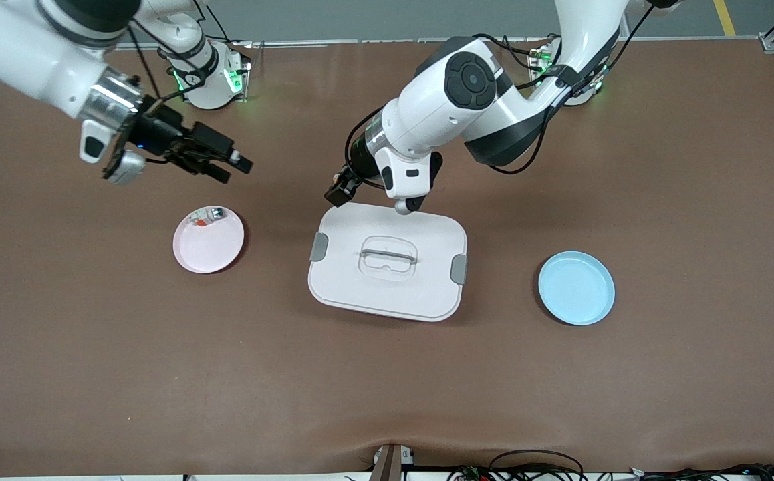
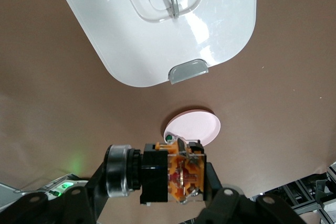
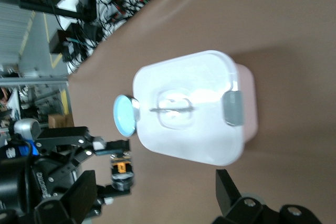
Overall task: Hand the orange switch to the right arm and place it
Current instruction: 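Reach the right gripper toward the switch held by the left gripper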
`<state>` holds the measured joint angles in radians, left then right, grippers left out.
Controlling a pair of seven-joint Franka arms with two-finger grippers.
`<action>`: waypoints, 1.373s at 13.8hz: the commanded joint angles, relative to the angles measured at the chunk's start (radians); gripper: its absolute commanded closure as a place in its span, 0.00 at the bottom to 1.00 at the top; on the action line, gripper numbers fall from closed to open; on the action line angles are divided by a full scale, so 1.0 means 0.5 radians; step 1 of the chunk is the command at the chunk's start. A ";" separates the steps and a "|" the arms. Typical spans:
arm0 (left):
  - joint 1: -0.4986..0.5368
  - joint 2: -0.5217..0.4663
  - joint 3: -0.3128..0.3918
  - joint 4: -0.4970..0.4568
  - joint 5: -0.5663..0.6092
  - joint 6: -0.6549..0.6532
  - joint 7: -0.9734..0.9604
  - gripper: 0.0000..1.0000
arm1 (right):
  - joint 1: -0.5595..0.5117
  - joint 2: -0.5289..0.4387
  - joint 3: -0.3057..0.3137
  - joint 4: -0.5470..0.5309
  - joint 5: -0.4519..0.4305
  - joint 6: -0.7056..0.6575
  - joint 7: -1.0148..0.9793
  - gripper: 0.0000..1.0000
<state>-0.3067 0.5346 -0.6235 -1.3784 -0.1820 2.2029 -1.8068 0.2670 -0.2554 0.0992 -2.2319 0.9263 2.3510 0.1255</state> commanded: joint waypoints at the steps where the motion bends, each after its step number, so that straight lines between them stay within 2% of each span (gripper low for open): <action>1: -0.028 0.063 0.011 0.094 -0.029 0.006 -0.062 1.00 | 0.232 -0.060 -0.020 -0.107 0.080 0.304 0.144 0.00; 3: -0.031 0.084 0.011 0.118 -0.029 0.006 -0.071 1.00 | 0.367 -0.042 -0.020 -0.156 0.080 0.516 0.227 0.00; 7: -0.031 0.084 0.011 0.118 -0.029 0.006 -0.105 1.00 | 0.533 0.075 -0.020 -0.160 0.086 0.764 0.359 0.00; 10: -0.031 0.084 0.011 0.118 -0.032 0.006 -0.148 1.00 | 0.644 0.182 -0.020 -0.154 0.166 0.933 0.375 0.00; 19: -0.031 0.118 0.011 0.121 -0.029 0.006 -0.231 1.00 | 0.647 0.400 -0.020 0.036 0.166 0.915 0.329 0.00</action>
<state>-0.3096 0.5789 -0.6224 -1.3443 -0.1821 2.2036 -1.9091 0.5778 -0.0843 0.0972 -2.2538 0.9818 2.8096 0.3077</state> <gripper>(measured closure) 0.278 0.000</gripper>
